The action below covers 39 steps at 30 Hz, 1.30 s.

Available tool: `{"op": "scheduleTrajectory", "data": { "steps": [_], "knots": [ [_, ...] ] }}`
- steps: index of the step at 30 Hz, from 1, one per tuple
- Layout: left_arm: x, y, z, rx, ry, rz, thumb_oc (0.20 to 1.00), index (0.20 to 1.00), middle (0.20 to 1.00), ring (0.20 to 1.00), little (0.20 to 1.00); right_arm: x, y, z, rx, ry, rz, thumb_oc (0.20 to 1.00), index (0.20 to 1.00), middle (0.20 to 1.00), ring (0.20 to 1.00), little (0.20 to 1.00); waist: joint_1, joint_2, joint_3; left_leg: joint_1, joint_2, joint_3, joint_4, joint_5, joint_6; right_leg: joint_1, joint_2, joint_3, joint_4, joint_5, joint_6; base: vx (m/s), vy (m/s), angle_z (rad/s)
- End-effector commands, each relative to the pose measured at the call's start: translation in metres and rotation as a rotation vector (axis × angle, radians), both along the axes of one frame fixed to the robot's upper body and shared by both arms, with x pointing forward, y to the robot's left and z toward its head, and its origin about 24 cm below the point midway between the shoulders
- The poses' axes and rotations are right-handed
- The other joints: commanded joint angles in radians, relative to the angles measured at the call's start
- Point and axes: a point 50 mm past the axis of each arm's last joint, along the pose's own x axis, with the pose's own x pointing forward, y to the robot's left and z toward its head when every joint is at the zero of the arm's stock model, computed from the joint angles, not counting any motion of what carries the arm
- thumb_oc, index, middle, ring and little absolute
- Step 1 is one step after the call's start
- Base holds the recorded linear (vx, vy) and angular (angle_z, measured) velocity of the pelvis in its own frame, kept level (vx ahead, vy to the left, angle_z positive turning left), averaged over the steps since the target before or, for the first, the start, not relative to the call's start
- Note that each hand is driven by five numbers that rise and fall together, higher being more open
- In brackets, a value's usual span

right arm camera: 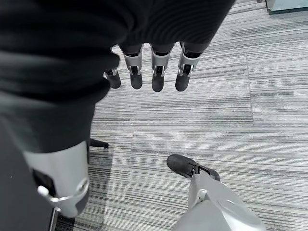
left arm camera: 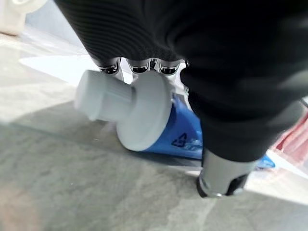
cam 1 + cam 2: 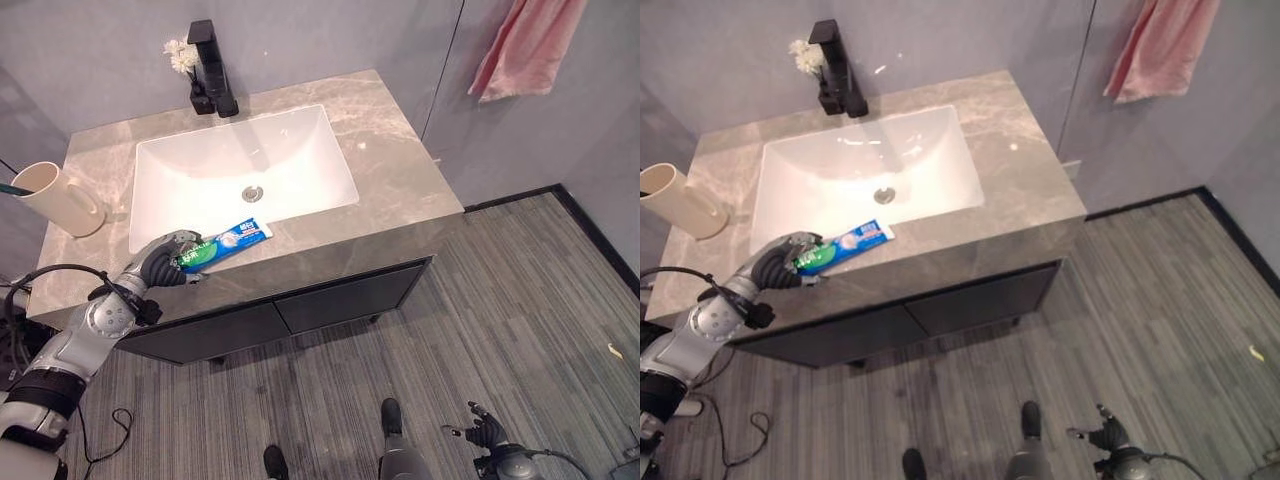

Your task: Put brush and paste in cup on sink, flatten towel.

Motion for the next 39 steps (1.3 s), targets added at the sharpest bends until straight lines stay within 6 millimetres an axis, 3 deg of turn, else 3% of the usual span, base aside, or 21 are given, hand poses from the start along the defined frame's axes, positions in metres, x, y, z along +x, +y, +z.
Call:
{"op": "scheduleTrajectory", "data": {
  "steps": [1,8,12,17,18,20,26,32,36,38,39],
  "knots": [
    [-0.016,-0.004,-0.033,-0.051,0.124,-0.022,0.677,0.677,0.677,0.677,0.677,0.01,-0.003,0.005,-0.003,-0.046,-0.011,1.0,1.0,1.0,1.0,1.0,0.008,-0.037,0.046,-0.042,0.023,-0.062,0.005,0.011,-0.022,0.032,-0.091,-0.029,-0.001,0.025,0.102,0.0,0.0,0.0],
    [-0.018,-0.006,-0.043,-0.102,0.137,0.003,0.689,0.689,0.689,0.689,0.689,0.009,-0.003,0.005,-0.005,-0.039,-0.011,1.0,1.0,1.0,1.0,1.0,0.009,-0.038,0.045,-0.044,0.023,-0.063,0.005,0.012,-0.02,0.034,-0.09,-0.03,-0.001,0.024,0.1,0.0,0.0,0.0],
    [-0.019,-0.008,-0.049,-0.154,0.147,0.024,1.0,1.0,1.0,1.0,1.0,0.009,-0.004,0.005,-0.009,-0.036,-0.01,1.0,1.0,1.0,1.0,1.0,0.011,-0.041,0.043,-0.047,0.022,-0.065,0.005,0.012,-0.019,0.032,-0.088,-0.03,-0.001,0.023,0.1,0.0,0.0,0.0],
    [-0.021,-0.01,-0.056,-0.227,0.154,0.052,1.0,1.0,1.0,1.0,1.0,0.009,-0.004,0.005,-0.009,-0.033,-0.006,1.0,1.0,1.0,1.0,1.0,0.011,-0.04,0.042,-0.047,0.023,-0.067,0.005,0.014,-0.019,0.032,-0.088,-0.032,-0.001,0.022,0.098,0.0,0.0,0.0],
    [-0.021,-0.009,-0.058,-0.222,0.158,0.055,0.928,0.928,0.928,0.928,0.928,0.01,-0.004,0.006,-0.009,-0.033,-0.004,1.0,1.0,1.0,1.0,1.0,0.011,-0.04,0.044,-0.048,0.023,-0.067,0.005,0.014,-0.019,0.031,-0.087,-0.032,-0.001,0.022,0.098,0.0,0.0,0.0],
    [-0.021,-0.009,-0.058,-0.216,0.161,0.057,0.893,0.893,0.893,0.893,0.893,0.01,-0.004,0.005,-0.009,-0.033,-0.004,1.0,1.0,1.0,1.0,1.0,0.011,-0.04,0.044,-0.049,0.023,-0.067,0.005,0.014,-0.019,0.031,-0.087,-0.032,-0.001,0.022,0.098,0.0,0.0,0.0],
    [-0.021,-0.01,-0.059,-0.211,0.161,0.057,0.589,0.589,0.589,0.589,0.589,0.011,-0.005,0.006,-0.012,-0.038,-0.011,1.0,1.0,1.0,1.0,1.0,0.009,-0.037,0.048,-0.051,0.023,-0.067,0.005,0.015,-0.019,0.027,-0.086,-0.03,-0.001,0.023,0.099,0.0,0.0,0.0],
    [-0.022,-0.011,-0.063,-0.186,0.182,0.046,0.555,0.555,0.555,0.555,0.555,0.009,-0.007,0.006,-0.016,-0.031,-0.018,1.0,1.0,1.0,1.0,1.0,0.007,-0.034,0.048,-0.052,0.021,-0.067,0.005,0.013,-0.019,0.023,-0.085,-0.025,-0.001,0.024,0.1,0.0,0.0,0.0],
    [-0.021,-0.013,-0.062,-0.03,0.241,-0.032,0.598,0.598,0.598,0.598,0.598,0.009,-0.01,0.007,-0.026,-0.033,-0.019,1.0,1.0,1.0,1.0,1.0,0.003,-0.03,0.049,-0.044,0.023,-0.065,0.005,0.01,-0.02,0.029,-0.085,-0.022,-0.001,0.021,0.1,0.0,0.0,0.0],
    [-0.02,-0.016,-0.059,0.084,0.28,-0.107,0.2,0.2,0.2,0.2,0.2,0.009,-0.011,0.007,-0.031,-0.029,-0.027,1.0,1.0,1.0,1.0,1.0,0.002,-0.029,0.046,-0.03,0.025,-0.063,0.005,0.005,-0.021,0.043,-0.085,-0.025,-0.001,0.017,0.102,0.0,0.0,0.0],
    [-0.02,-0.016,-0.059,0.108,0.295,-0.118,0.2,0.2,0.2,0.2,0.2,0.009,-0.012,0.007,-0.033,-0.03,-0.032,1.0,1.0,1.0,1.0,1.0,0.002,-0.028,0.043,-0.025,0.025,-0.064,0.005,0.004,-0.021,0.048,-0.085,-0.025,-0.001,0.015,0.102,0.0,0.0,0.0]
  ]
}}
